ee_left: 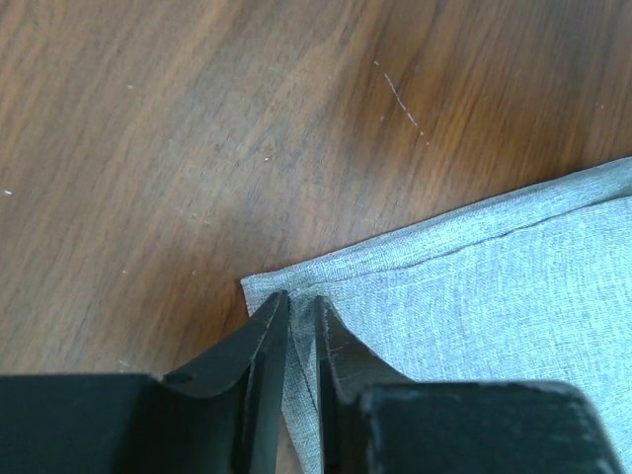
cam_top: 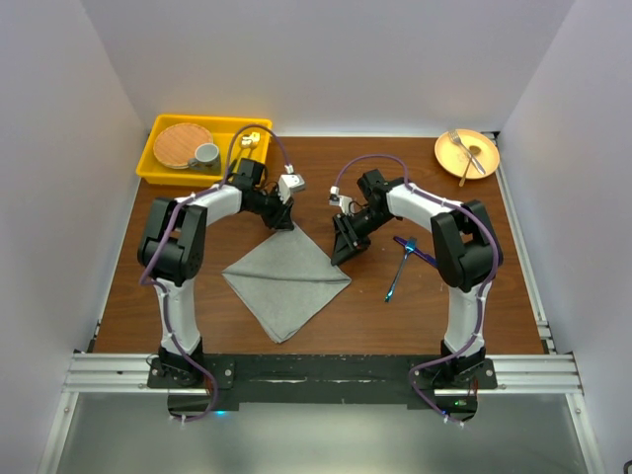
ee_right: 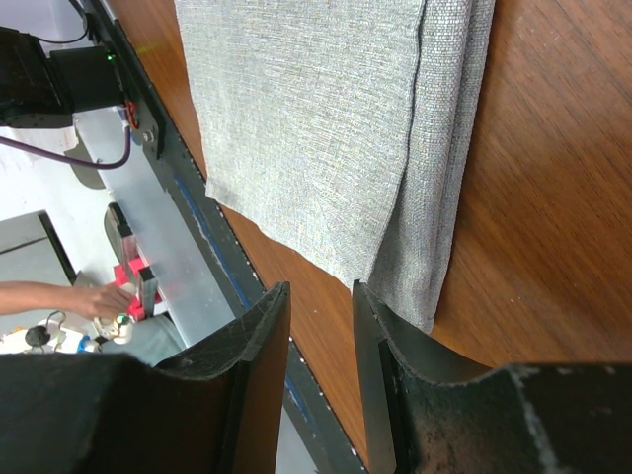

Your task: Fold the napkin into a case and place the utensils inside

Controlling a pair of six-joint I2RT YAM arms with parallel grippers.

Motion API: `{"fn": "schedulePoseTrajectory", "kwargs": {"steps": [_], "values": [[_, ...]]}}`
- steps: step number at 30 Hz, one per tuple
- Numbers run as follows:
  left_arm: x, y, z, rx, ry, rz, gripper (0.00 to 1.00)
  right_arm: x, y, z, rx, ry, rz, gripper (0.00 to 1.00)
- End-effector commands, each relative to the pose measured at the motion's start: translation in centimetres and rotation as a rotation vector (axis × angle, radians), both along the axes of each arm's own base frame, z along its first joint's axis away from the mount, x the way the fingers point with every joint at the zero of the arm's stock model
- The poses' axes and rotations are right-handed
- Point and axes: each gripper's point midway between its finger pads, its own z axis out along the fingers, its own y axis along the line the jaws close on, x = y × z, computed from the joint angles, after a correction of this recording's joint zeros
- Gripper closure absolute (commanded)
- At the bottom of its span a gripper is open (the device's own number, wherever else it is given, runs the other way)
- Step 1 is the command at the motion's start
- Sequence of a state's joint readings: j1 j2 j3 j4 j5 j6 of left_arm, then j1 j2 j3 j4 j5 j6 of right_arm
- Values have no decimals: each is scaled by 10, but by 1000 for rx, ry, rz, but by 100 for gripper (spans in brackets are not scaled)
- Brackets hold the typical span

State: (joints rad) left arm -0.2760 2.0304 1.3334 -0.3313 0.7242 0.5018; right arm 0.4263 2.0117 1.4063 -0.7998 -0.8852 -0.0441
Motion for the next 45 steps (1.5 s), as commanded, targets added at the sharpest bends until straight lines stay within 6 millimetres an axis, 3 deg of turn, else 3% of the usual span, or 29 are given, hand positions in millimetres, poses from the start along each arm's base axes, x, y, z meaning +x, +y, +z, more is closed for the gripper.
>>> {"fn": "schedulePoseTrajectory", "kwargs": {"steps": [1,6,14,30,40,45], "values": [[11,-3,11,-13,-52,-19,82,5,5,7,23,-6,3,64],[12,-4,18,-27,-67,-19,100,6,6,7,22,-5,2,64],[27,7,35,-35,-120,34,100,5,6,9,32,-8,6,64],[27,1,29,-51,-103,30,100,-3,25,17,84,-19,50,63],[18,-2,24,-52,-91,5,100,4,41,9,94,-27,40,63],[17,-4,21,-51,-85,3,100,4,42,-10,85,6,31,64]]}}
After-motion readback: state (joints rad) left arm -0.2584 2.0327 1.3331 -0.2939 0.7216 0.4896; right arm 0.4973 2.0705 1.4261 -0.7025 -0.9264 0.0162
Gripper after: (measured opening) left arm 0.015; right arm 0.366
